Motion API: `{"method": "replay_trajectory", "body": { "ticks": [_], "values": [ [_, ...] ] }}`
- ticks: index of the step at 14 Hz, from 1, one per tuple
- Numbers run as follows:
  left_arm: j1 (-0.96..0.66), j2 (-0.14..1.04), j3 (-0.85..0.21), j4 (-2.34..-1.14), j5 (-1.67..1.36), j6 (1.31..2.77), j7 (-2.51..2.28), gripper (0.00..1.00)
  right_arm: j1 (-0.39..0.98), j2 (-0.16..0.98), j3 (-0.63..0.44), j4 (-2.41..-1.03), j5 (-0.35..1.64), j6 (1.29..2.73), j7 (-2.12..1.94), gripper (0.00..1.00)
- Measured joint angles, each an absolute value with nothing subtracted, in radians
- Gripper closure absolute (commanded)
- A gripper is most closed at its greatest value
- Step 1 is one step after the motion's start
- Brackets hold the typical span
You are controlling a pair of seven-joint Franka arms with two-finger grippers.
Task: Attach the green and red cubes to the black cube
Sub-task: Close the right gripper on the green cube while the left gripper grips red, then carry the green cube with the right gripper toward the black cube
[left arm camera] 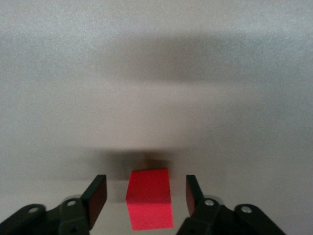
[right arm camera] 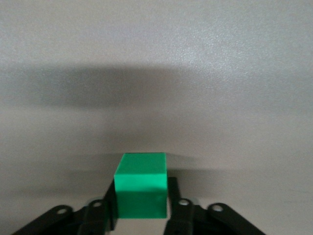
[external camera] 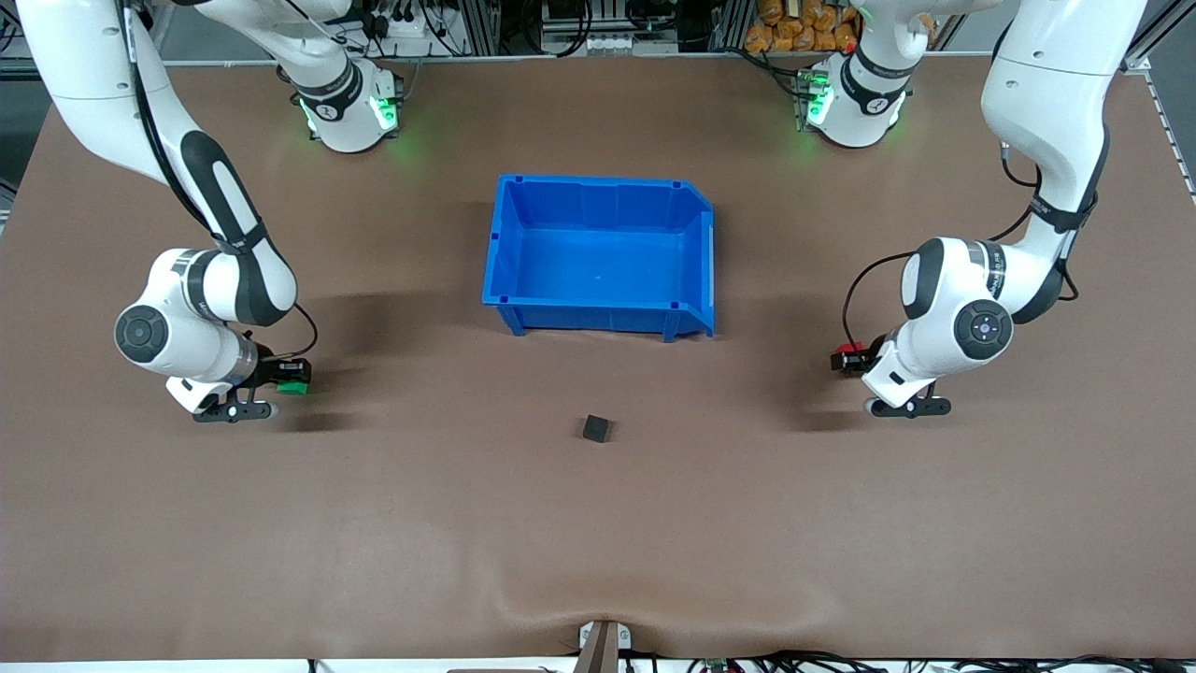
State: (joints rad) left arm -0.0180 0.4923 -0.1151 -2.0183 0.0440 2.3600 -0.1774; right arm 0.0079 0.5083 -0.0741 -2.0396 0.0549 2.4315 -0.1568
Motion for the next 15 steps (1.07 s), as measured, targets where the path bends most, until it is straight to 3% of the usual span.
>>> {"method": "replay_trajectory", "body": {
  "ticks": [6, 15],
  "values": [
    [-0.019, 0.495, -0.115, -2.018, 0.053, 2.361, -0.204, 0.32, 0.009, 0.508, -0.073, -2.039, 0.053, 2.43, -0.208, 1.0],
    [-0.025, 0.499, -0.117, -2.018, 0.055, 2.361, -0.275, 0.38, -0.012, 0.508, -0.084, -1.96, 0.052, 2.429, -0.738, 1.0]
  ]
}}
